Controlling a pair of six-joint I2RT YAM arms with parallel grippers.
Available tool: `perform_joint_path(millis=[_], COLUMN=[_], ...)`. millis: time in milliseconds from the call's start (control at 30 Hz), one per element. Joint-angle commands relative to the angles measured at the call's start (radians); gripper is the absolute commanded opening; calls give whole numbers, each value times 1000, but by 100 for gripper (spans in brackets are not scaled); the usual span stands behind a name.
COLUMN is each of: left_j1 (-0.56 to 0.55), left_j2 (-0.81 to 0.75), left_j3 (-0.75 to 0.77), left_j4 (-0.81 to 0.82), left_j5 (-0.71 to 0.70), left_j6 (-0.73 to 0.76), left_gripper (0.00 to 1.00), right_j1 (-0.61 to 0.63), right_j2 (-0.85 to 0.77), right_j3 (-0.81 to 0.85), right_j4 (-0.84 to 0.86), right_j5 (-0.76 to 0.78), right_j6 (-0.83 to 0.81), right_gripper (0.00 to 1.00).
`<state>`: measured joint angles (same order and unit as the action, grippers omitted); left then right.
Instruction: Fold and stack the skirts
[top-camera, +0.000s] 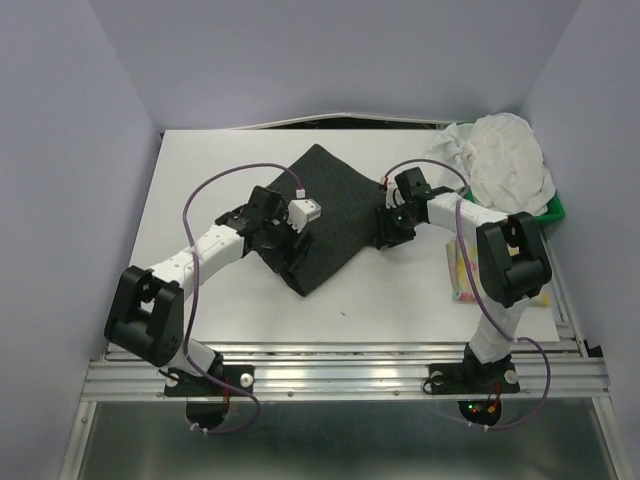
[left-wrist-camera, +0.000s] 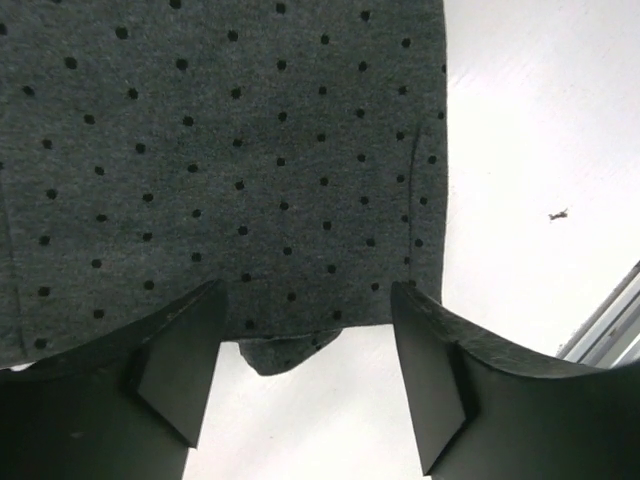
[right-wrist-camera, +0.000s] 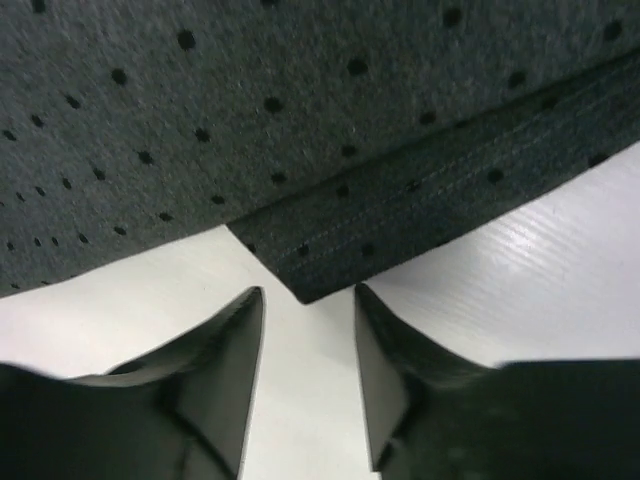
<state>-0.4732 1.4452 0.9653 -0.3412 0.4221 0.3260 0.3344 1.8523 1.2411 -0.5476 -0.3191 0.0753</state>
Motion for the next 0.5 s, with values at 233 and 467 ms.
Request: perform_joint_path(millis=[233, 467], left_j1=[10, 8], left_j2=[-71, -184], left_j3=[10, 29], left_j4=[-27, -197], left_j5=[-55, -65], left_j6=[5, 481], left_gripper=[79, 74], right_j1=[-14, -14], right_j2=[-77, -156], right_j3=[18, 102], right_j4=[149, 48], right_j5=[6, 20], right_j6=[-40, -187], right_gripper=[1, 1])
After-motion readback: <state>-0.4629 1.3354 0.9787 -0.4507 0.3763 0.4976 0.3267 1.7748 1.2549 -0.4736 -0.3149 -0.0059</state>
